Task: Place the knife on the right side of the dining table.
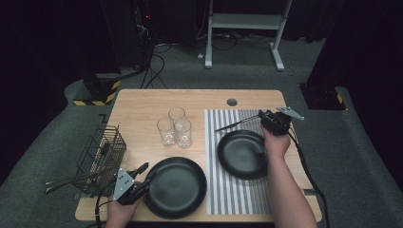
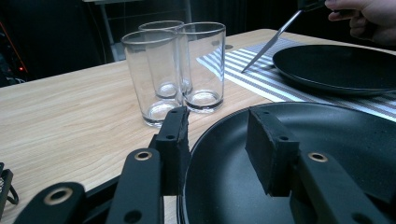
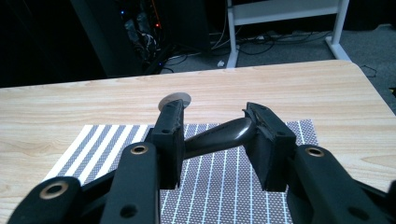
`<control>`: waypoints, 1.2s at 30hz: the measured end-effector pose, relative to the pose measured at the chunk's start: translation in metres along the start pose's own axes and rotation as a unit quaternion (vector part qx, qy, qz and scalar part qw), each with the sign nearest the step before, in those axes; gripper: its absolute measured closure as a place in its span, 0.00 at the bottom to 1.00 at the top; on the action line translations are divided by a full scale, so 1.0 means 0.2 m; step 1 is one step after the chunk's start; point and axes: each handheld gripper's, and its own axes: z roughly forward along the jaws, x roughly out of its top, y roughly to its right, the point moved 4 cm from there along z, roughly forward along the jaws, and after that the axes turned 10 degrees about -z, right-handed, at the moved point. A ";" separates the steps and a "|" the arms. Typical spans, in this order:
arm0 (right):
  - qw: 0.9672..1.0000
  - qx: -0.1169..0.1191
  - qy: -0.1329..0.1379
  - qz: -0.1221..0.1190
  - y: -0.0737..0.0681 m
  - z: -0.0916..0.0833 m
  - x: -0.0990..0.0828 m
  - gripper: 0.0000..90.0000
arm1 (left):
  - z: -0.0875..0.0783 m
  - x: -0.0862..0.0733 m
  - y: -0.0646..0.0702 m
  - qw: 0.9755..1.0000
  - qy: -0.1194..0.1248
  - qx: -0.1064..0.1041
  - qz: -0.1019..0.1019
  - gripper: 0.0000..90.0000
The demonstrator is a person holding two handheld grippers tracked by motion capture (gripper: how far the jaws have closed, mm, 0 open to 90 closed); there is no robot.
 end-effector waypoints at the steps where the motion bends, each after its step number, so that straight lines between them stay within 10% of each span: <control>1: 1.000 0.000 0.000 0.000 0.00 0.00 0.00 0.65 | 0.00 0.00 0.00 1.000 0.000 0.000 0.000 0.66; 36: 0.999 -0.020 -0.035 0.007 0.06 0.05 -0.06 0.66 | 0.00 0.00 0.00 1.000 0.000 -0.006 0.005 0.66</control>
